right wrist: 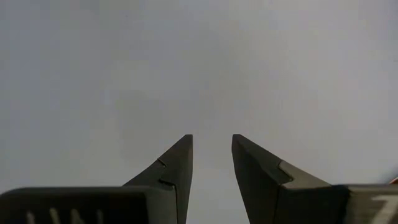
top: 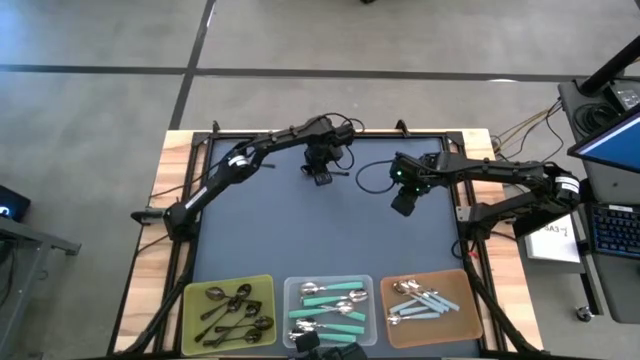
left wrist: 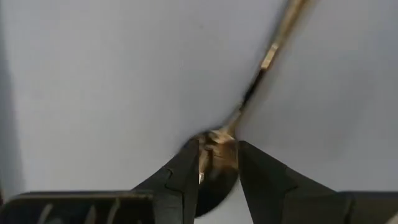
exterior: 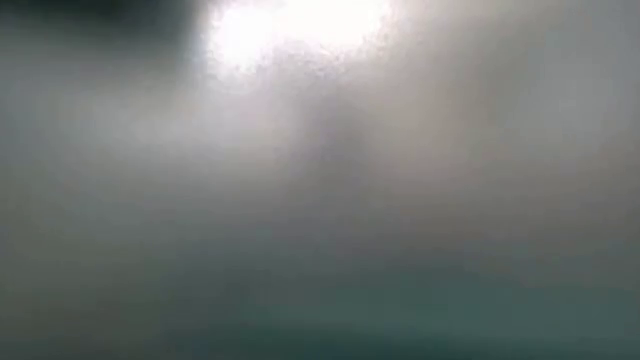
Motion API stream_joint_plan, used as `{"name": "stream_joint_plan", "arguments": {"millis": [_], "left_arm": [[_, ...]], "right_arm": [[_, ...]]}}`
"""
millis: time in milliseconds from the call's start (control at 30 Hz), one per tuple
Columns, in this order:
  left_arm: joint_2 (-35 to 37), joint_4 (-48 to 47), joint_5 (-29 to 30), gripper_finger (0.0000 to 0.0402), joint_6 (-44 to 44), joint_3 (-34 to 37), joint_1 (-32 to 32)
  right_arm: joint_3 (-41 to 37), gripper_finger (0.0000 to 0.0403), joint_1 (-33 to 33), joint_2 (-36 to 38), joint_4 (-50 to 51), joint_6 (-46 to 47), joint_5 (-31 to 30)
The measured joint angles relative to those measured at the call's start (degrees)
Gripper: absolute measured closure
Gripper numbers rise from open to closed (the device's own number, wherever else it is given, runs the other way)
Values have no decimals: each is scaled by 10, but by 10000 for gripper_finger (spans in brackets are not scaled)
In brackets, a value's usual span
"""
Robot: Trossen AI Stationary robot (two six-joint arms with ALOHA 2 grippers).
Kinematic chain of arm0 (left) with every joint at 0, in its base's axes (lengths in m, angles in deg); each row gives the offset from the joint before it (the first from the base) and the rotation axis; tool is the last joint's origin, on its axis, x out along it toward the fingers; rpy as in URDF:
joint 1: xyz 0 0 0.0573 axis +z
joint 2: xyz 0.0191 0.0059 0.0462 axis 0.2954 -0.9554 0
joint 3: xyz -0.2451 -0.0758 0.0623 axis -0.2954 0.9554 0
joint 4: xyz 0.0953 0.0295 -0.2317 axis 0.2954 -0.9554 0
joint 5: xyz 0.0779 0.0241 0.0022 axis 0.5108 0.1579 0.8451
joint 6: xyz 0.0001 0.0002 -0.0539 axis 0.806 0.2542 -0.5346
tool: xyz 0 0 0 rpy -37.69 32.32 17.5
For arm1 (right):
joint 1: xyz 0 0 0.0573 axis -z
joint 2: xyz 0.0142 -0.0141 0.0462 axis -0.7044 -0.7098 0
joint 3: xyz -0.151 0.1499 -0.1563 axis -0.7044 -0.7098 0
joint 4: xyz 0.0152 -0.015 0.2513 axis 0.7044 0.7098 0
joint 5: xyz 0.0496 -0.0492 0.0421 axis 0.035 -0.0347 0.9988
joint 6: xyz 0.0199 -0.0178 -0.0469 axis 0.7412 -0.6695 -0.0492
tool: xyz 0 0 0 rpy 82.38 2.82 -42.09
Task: Sort silverware by color (type)
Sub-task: Put the black spoon into the yellow bin
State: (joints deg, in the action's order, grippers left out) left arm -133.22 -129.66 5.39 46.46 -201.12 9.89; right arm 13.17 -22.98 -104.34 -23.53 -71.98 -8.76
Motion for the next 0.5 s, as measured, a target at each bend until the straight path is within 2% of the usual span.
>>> {"name": "stream_joint_plan", "arguments": {"millis": [233,367,500], "left_arm": [[0,-50,2,310,-22,13,-2],[0,-49,33,310,-18,17,-2],[0,-52,27,310,-17,17,0]], "right_arm": [[0,300,0,0,0,1,0],[0,300,0,0,0,0,0],[0,300,0,0,0,-5,0]]}}
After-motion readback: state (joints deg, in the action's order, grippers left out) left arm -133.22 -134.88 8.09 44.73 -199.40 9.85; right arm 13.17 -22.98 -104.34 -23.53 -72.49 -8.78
